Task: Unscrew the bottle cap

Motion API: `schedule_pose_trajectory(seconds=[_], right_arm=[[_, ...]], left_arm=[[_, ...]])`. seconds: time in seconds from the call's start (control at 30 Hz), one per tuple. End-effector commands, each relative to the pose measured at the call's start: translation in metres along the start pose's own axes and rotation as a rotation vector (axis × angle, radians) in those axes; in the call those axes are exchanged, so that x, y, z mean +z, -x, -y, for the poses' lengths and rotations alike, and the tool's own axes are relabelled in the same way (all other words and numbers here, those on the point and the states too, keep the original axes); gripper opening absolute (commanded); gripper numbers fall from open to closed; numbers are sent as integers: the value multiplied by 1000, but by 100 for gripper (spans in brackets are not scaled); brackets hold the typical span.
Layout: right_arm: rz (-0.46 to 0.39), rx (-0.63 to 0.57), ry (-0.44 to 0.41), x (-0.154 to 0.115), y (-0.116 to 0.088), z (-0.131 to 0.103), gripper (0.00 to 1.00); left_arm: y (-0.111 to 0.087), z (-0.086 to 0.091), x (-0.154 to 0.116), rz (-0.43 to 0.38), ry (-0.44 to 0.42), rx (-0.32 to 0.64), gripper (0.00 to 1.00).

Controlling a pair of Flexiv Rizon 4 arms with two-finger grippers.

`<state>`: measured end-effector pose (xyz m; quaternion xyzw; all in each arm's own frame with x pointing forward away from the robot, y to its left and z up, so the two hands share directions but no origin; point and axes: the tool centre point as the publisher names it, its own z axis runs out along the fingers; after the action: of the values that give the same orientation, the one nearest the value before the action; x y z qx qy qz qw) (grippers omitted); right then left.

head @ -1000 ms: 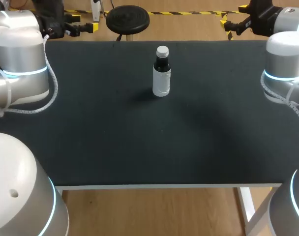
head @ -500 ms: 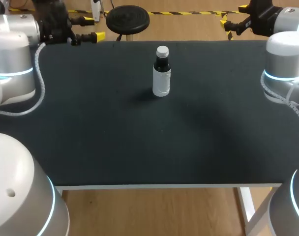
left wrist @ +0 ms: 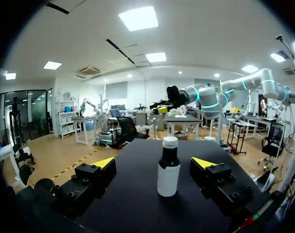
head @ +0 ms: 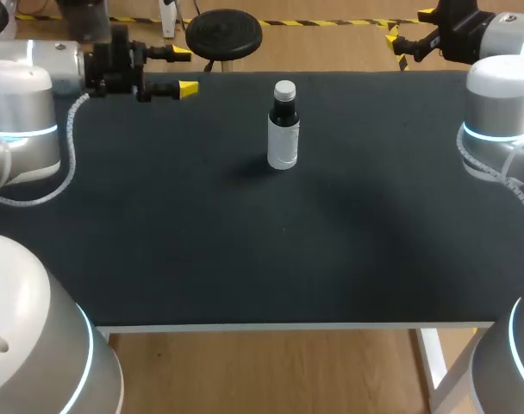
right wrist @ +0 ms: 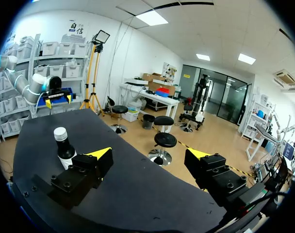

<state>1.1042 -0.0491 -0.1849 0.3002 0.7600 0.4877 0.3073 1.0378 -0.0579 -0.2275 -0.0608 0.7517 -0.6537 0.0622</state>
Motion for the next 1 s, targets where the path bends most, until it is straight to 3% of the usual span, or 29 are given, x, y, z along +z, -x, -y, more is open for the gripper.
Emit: schedule_pose_trajectory(seconds=[0.03,0.5,1.0], right_arm=[[-1,0,0,0,0,0,100],[-1,0,0,0,0,0,100],[-1,0,0,0,0,0,100]], left_arm=[[7,-14,19,-98,-18,-8,100],[-7,-36,74,-163,-42,-5,100],[-23,-38,117,-227,-48,-4,100]])
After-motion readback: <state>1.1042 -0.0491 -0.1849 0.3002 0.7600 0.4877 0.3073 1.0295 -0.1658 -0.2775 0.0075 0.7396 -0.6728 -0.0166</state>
